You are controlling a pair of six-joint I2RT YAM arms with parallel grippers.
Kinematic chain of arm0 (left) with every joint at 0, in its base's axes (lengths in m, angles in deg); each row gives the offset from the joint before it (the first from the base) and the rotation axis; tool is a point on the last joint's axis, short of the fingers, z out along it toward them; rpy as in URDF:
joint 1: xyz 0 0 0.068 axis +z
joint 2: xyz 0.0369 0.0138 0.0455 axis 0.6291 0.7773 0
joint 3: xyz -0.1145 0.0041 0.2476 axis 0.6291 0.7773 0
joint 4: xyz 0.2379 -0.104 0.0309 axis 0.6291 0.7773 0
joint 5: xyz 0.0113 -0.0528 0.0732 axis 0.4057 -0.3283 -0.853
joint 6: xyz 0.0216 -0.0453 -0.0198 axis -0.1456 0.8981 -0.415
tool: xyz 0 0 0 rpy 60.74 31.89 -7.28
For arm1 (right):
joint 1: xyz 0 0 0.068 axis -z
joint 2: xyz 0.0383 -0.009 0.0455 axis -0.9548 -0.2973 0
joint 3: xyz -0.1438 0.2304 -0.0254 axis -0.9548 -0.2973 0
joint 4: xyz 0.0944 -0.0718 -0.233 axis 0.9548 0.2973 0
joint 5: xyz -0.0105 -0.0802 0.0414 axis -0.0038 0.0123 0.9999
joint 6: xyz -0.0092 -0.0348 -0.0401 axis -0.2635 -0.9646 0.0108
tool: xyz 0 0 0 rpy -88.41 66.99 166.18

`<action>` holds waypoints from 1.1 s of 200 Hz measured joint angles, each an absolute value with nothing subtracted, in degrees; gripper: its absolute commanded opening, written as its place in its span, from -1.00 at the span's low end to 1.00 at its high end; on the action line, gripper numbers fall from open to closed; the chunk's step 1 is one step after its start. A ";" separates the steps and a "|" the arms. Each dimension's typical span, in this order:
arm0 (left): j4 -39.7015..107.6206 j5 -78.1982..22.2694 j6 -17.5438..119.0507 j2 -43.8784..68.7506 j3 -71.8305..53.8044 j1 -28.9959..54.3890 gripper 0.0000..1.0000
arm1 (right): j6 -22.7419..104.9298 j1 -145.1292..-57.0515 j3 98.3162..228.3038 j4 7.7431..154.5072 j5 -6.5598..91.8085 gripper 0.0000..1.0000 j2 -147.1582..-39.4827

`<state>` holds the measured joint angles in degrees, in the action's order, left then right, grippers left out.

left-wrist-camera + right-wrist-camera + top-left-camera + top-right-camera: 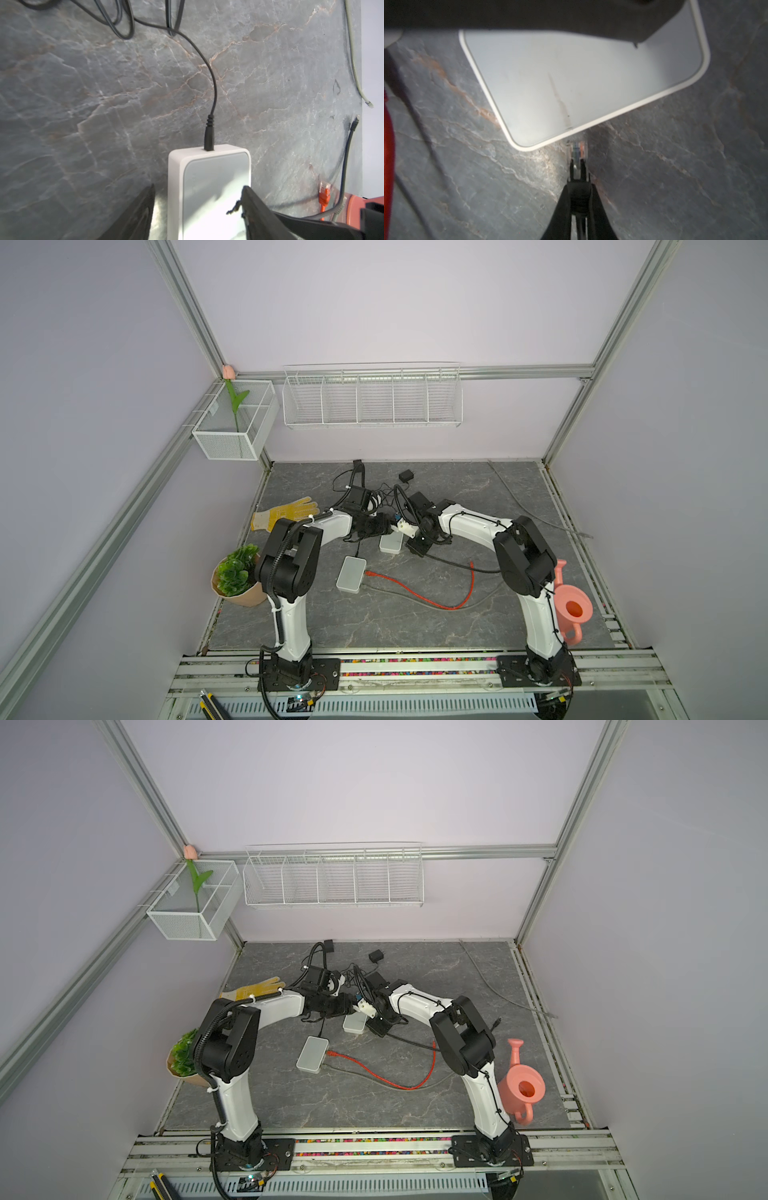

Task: Insert the plug into the switch port

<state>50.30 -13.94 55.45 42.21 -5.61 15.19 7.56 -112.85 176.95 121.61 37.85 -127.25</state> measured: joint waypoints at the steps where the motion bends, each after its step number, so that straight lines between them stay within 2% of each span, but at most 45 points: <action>1: 50.30 -13.92 55.45 42.17 -5.59 15.19 0.30 | 7.49 -112.87 176.95 121.61 37.85 -0.86 -127.23; 21: 50.12 -13.52 55.49 40.94 -3.84 15.37 0.24 | 6.36 -113.35 176.95 122.03 37.78 -0.86 -127.16; 46: 48.73 -11.73 56.28 38.78 -0.30 16.46 0.02 | 4.80 -114.53 176.95 122.29 38.20 -0.86 -127.14; 85: 47.11 -9.39 56.65 37.71 1.43 17.86 -0.06 | 3.30 -116.10 176.97 122.75 38.86 -0.86 -127.14; 132: 45.34 -7.58 57.22 37.69 1.56 17.91 -0.30 | 3.14 -116.02 177.56 123.12 38.33 -0.86 -127.51; 220: 44.51 -7.40 57.24 37.69 2.70 17.99 -0.34 | 2.97 -115.45 180.32 125.28 37.92 -0.86 -129.35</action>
<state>44.51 -7.40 57.24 37.69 2.70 17.99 2.97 -115.45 180.32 125.28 37.92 -129.35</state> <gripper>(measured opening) 0.330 0.132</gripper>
